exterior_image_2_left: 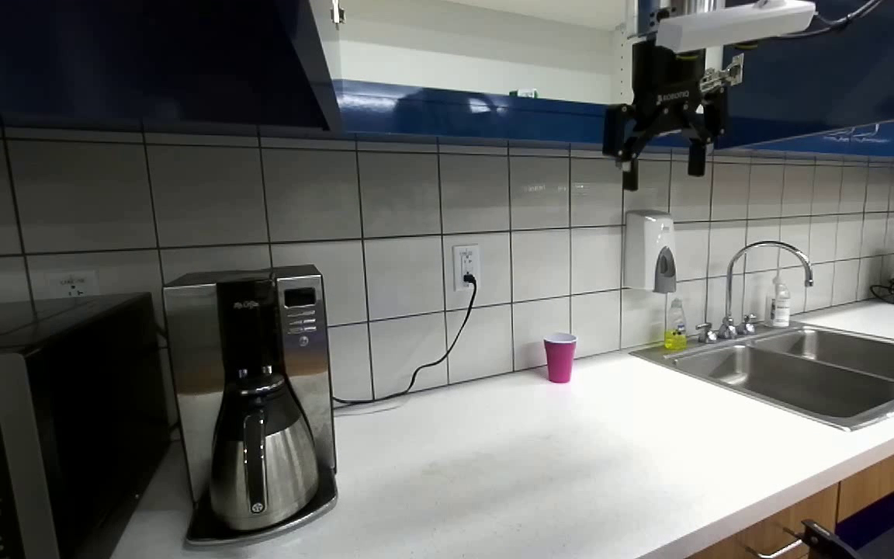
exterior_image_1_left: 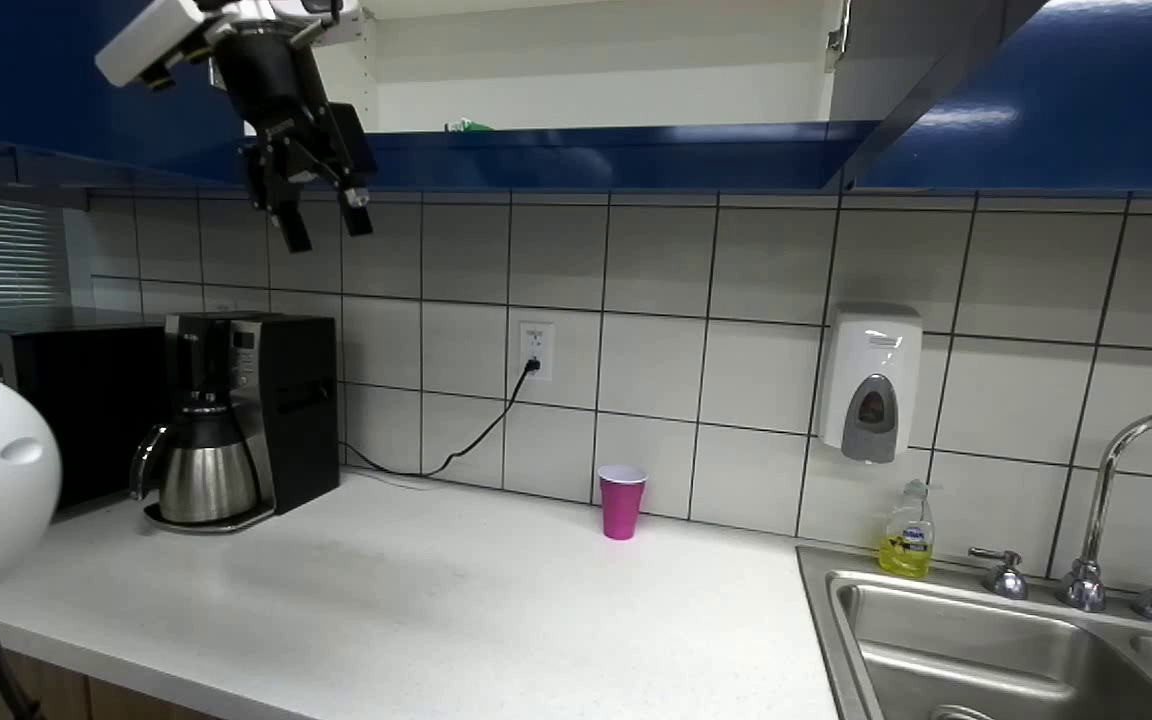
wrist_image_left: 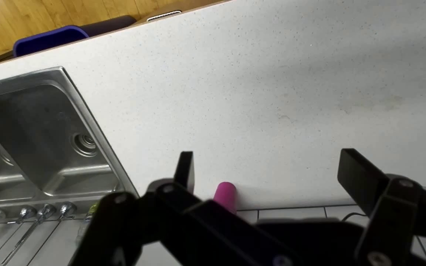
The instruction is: Put the green sachet in the top cabinet
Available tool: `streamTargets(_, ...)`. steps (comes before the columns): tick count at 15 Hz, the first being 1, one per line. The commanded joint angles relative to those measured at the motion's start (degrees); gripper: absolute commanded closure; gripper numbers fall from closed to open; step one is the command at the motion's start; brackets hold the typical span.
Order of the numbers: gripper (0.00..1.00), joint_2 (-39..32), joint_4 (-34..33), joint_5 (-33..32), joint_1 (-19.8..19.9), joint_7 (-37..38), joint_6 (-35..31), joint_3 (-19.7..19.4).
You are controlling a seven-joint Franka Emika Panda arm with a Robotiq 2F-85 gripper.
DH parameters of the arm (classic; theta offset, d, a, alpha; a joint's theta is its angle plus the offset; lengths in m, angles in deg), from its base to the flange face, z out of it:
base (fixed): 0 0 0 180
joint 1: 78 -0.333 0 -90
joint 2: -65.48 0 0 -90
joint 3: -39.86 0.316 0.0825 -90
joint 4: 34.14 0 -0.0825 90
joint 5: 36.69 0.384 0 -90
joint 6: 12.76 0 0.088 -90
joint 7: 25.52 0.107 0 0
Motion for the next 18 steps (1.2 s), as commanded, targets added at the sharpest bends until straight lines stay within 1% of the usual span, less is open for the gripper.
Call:
streamTargets(1,0.0,1.4,5.8,0.7,1.1,-3.7,-5.4,-1.4)
streamTargets(6,0.0,-1.4,10.5,1.0,1.4,-6.2,-12.8,-3.3)
streamTargets(10,0.0,-4.5,12.1,1.1,1.8,-7.9,-16.5,-4.1)
streamTargets(15,0.0,-7.7,13.2,1.3,2.0,-8.9,-18.9,-4.4)
streamTargets(18,0.0,-8.8,13.4,1.5,1.7,-8.9,-18.4,-4.0)
